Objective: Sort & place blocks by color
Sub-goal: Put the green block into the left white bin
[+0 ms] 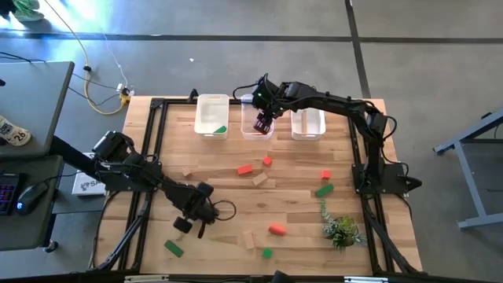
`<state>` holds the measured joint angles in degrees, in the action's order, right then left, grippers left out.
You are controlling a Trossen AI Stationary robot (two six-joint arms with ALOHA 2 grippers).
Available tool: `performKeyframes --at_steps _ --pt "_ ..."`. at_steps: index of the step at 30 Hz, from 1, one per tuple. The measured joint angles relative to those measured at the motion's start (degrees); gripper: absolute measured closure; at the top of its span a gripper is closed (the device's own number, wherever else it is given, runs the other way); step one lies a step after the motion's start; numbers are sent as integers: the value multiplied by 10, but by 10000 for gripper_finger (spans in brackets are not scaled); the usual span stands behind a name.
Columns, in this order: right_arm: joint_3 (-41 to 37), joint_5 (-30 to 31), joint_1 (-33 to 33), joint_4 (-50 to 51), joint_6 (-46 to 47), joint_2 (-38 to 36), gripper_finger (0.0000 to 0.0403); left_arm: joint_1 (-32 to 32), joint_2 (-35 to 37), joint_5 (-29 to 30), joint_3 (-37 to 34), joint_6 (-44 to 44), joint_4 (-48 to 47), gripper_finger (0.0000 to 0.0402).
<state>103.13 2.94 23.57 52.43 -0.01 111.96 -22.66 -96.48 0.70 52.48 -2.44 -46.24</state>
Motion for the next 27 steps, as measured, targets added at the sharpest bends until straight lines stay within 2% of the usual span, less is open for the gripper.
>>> performKeyframes --at_steps 7,14,20,27 --pt "0 1 -11 57 1 0 263 35 46 47 12 5 -7 335" --pt "0 4 -45 112 2 0 263 96 108 131 12 11 -35 335" --pt "0 43 -80 169 23 0 263 167 157 208 12 33 -52 335" --pt "0 123 -114 231 59 0 263 264 191 281 12 76 -31 335"
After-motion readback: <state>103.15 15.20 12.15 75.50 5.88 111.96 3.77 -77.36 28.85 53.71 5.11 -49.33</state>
